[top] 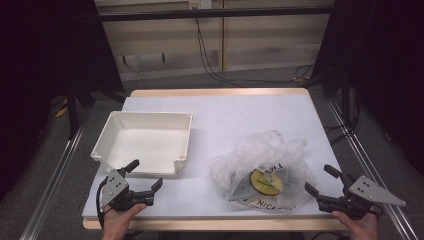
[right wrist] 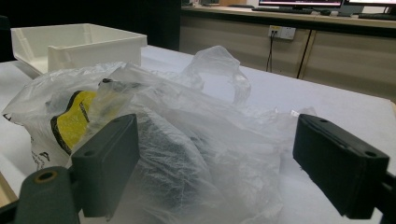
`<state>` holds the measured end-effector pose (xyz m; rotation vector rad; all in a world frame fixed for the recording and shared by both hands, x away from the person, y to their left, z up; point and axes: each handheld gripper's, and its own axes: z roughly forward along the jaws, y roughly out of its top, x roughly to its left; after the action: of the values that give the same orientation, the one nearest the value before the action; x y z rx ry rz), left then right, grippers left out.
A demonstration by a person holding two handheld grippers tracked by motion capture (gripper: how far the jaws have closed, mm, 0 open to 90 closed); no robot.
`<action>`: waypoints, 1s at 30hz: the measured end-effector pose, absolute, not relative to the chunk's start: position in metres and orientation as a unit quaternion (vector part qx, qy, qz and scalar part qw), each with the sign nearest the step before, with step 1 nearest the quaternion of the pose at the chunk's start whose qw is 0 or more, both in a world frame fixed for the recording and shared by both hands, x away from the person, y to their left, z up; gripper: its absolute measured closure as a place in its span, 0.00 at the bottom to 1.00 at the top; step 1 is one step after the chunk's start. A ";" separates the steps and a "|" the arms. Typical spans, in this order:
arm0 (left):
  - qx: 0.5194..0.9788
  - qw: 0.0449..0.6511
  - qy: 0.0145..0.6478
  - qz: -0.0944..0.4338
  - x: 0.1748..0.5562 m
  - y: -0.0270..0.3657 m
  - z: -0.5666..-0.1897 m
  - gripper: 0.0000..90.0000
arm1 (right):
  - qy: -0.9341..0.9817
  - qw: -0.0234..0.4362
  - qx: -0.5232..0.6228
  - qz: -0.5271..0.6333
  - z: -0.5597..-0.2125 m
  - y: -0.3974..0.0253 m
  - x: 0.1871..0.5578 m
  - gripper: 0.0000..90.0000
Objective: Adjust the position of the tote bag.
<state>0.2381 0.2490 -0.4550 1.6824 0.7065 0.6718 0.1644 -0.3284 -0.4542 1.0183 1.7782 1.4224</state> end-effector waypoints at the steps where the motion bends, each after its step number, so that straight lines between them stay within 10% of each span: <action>1: 0.723 0.560 0.294 0.279 0.239 0.247 -0.455 0.05 | 0.678 0.315 0.386 0.540 -0.455 -0.329 0.165 0.16; 30: 0.774 0.525 0.277 0.220 0.241 0.226 -0.445 0.38 | 0.705 0.243 0.398 0.535 -0.444 -0.333 0.181 0.60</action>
<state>0.2413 0.2258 -0.4453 1.8516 0.6624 0.5272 0.1811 -0.3334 -0.4444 1.0869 1.9258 1.4609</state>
